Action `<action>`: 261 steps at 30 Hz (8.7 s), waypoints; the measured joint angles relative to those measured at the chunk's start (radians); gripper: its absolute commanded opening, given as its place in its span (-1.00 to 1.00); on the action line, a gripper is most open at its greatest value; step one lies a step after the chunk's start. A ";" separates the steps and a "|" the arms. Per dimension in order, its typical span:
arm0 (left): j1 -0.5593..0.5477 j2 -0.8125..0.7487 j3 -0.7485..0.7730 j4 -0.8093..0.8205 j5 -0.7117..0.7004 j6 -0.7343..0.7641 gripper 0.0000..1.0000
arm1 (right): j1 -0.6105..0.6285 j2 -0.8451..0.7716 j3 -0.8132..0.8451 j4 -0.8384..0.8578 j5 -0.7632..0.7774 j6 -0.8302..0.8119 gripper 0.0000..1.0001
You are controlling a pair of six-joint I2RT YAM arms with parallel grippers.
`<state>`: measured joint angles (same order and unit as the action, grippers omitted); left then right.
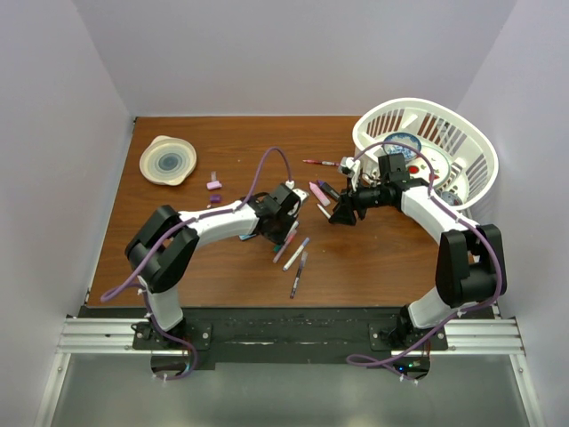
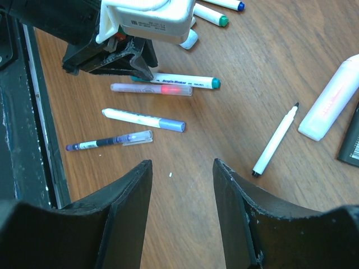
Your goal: Open the pen caps
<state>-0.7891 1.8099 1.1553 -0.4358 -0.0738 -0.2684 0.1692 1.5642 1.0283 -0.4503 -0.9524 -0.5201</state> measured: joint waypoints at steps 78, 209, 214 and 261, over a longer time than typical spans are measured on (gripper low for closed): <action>0.201 -0.661 -0.488 0.528 0.658 -0.256 0.73 | 0.436 -0.245 -0.145 -0.088 0.203 -0.478 -1.00; 0.698 -0.824 -0.468 0.341 0.515 -0.041 0.86 | 0.163 0.182 -0.012 0.217 0.726 0.182 -0.52; 0.688 -0.811 -0.481 0.346 0.575 -0.040 0.87 | 0.163 0.199 0.006 0.207 0.725 0.178 -0.33; -0.024 0.137 0.151 0.001 0.010 -0.021 -0.41 | 0.091 -0.254 -0.019 0.068 0.240 0.047 0.17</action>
<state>-0.8131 1.9469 1.3064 -0.4347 -0.0639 -0.2893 0.2604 1.3102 1.0088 -0.3820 -0.7124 -0.4728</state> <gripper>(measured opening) 0.351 0.583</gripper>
